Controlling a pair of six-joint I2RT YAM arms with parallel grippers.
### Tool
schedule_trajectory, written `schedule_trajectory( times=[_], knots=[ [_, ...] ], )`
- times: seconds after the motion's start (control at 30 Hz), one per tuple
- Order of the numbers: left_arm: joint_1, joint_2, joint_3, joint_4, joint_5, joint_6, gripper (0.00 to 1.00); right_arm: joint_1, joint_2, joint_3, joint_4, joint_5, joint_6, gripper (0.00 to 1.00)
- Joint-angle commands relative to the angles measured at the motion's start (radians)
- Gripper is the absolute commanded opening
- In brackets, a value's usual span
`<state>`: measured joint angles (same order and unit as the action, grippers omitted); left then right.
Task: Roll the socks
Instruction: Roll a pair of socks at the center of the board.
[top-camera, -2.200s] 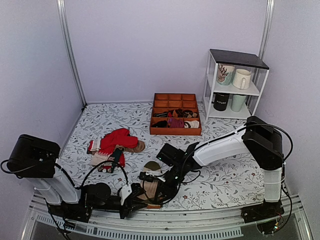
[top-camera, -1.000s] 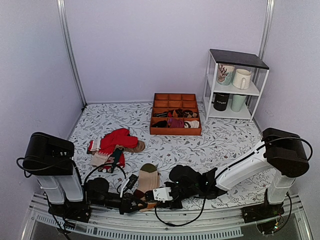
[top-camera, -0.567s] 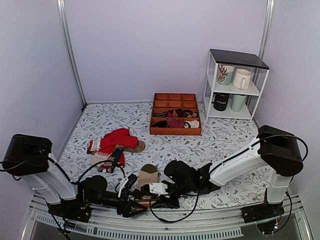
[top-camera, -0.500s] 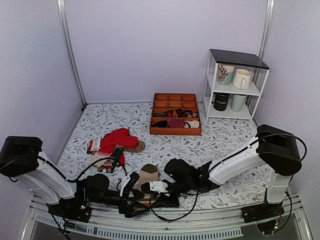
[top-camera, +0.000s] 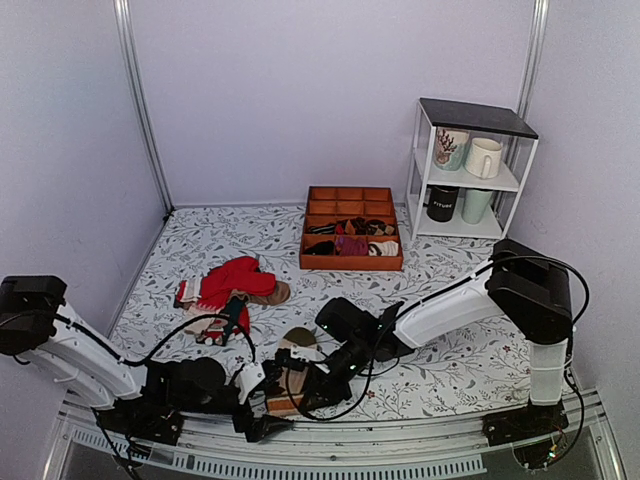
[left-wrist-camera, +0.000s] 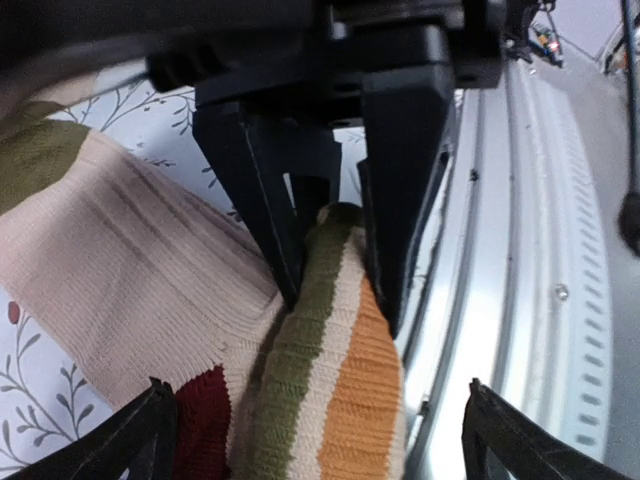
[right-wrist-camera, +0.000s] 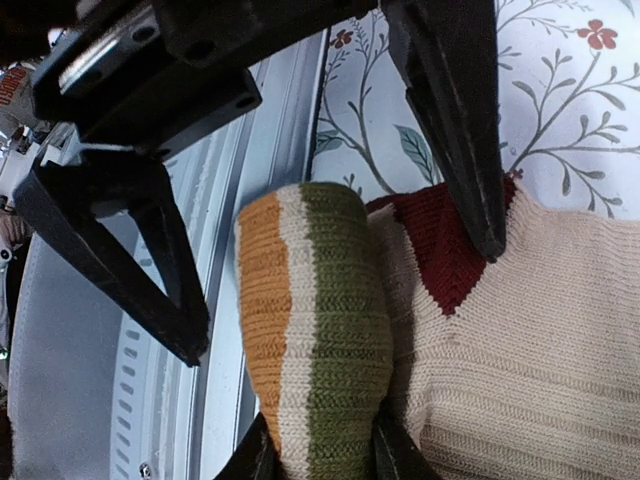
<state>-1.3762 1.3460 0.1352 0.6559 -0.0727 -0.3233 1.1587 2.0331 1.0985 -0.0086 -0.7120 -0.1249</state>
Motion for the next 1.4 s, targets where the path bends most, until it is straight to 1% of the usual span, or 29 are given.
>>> schedule_trajectory(
  times=[0.0, 0.07, 0.1, 0.13, 0.17, 0.2, 0.27, 0.3, 0.33, 0.37, 0.43, 0.5, 0.53, 0.63, 0.73, 0.77, 0.83, 0.93, 1.0, 1.03, 1.1, 1.13, 1.27, 1.3, 1.37],
  knots=[
    [-0.036, 0.093, 0.005, 0.052, -0.058, 0.056, 1.0, -0.003, 0.103, 0.0, -0.242, 0.05, 0.024, 0.27],
    [-0.036, 0.125, 0.011, 0.076, -0.059, 0.068, 0.99, -0.003, 0.107, 0.007, -0.25, 0.052, 0.021, 0.27],
    [-0.036, 0.138, 0.013, 0.086, -0.06, 0.071, 0.97, -0.005, 0.109, 0.008, -0.252, 0.052, 0.022, 0.27],
    [-0.037, 0.149, 0.015, 0.093, -0.059, 0.074, 0.93, -0.004, 0.108, 0.009, -0.253, 0.053, 0.022, 0.27],
    [-0.036, 0.153, 0.014, 0.099, -0.06, 0.073, 0.87, -0.005, 0.108, 0.01, -0.255, 0.054, 0.023, 0.27],
    [-0.037, 0.155, 0.014, 0.102, -0.062, 0.07, 0.74, -0.006, 0.109, 0.01, -0.257, 0.053, 0.023, 0.26],
    [-0.037, 0.151, 0.005, 0.107, -0.067, 0.064, 0.43, -0.007, 0.112, 0.011, -0.259, 0.053, 0.024, 0.27],
    [-0.037, 0.145, -0.002, 0.108, -0.068, 0.057, 0.41, -0.008, 0.115, 0.011, -0.258, 0.055, 0.026, 0.26],
    [-0.037, 0.135, -0.009, 0.108, -0.07, 0.051, 0.44, -0.01, 0.118, 0.011, -0.259, 0.054, 0.027, 0.26],
    [-0.039, 0.122, -0.015, 0.106, -0.07, 0.048, 0.49, -0.012, 0.12, 0.01, -0.26, 0.053, 0.027, 0.26],
    [-0.045, 0.09, -0.028, 0.096, -0.081, 0.04, 0.71, -0.014, 0.123, 0.011, -0.26, 0.055, 0.028, 0.26],
    [-0.051, 0.058, -0.033, 0.076, -0.095, 0.038, 0.91, -0.017, 0.126, 0.013, -0.261, 0.053, 0.028, 0.26],
    [-0.056, 0.042, -0.037, 0.069, -0.106, 0.037, 0.98, -0.018, 0.127, 0.015, -0.261, 0.053, 0.028, 0.26],
    [-0.061, 0.012, -0.05, 0.062, -0.122, 0.036, 1.0, -0.02, 0.132, 0.018, -0.263, 0.052, 0.028, 0.26],
    [-0.062, 0.012, -0.052, 0.065, -0.121, 0.036, 0.99, -0.022, 0.138, 0.02, -0.265, 0.052, 0.033, 0.26],
    [-0.062, 0.015, -0.052, 0.065, -0.118, 0.036, 0.96, -0.022, 0.14, 0.02, -0.267, 0.051, 0.033, 0.26],
    [-0.062, 0.024, -0.054, 0.067, -0.109, 0.038, 0.86, -0.022, 0.145, 0.021, -0.267, 0.052, 0.033, 0.26],
    [-0.062, 0.046, -0.056, 0.089, -0.098, 0.031, 0.77, -0.024, 0.148, 0.024, -0.272, 0.051, 0.033, 0.26],
    [-0.062, 0.062, -0.057, 0.105, -0.098, 0.028, 0.68, -0.024, 0.149, 0.025, -0.273, 0.052, 0.031, 0.26],
    [-0.062, 0.067, -0.058, 0.112, -0.097, 0.027, 0.61, -0.024, 0.15, 0.027, -0.275, 0.052, 0.031, 0.26],
    [-0.063, 0.071, -0.061, 0.132, -0.094, 0.034, 0.45, -0.025, 0.156, 0.031, -0.283, 0.052, 0.031, 0.26],
    [-0.063, 0.069, -0.061, 0.135, -0.094, 0.036, 0.41, -0.026, 0.159, 0.032, -0.287, 0.052, 0.031, 0.26],
    [-0.06, 0.052, -0.053, 0.107, -0.09, 0.03, 0.36, -0.026, 0.165, 0.036, -0.292, 0.054, 0.031, 0.26],
    [-0.06, 0.048, -0.052, 0.097, -0.087, 0.026, 0.36, -0.027, 0.165, 0.038, -0.293, 0.055, 0.031, 0.27],
    [-0.06, 0.039, -0.043, 0.069, -0.083, 0.021, 0.4, -0.025, 0.167, 0.045, -0.299, 0.055, 0.032, 0.27]
  ],
)
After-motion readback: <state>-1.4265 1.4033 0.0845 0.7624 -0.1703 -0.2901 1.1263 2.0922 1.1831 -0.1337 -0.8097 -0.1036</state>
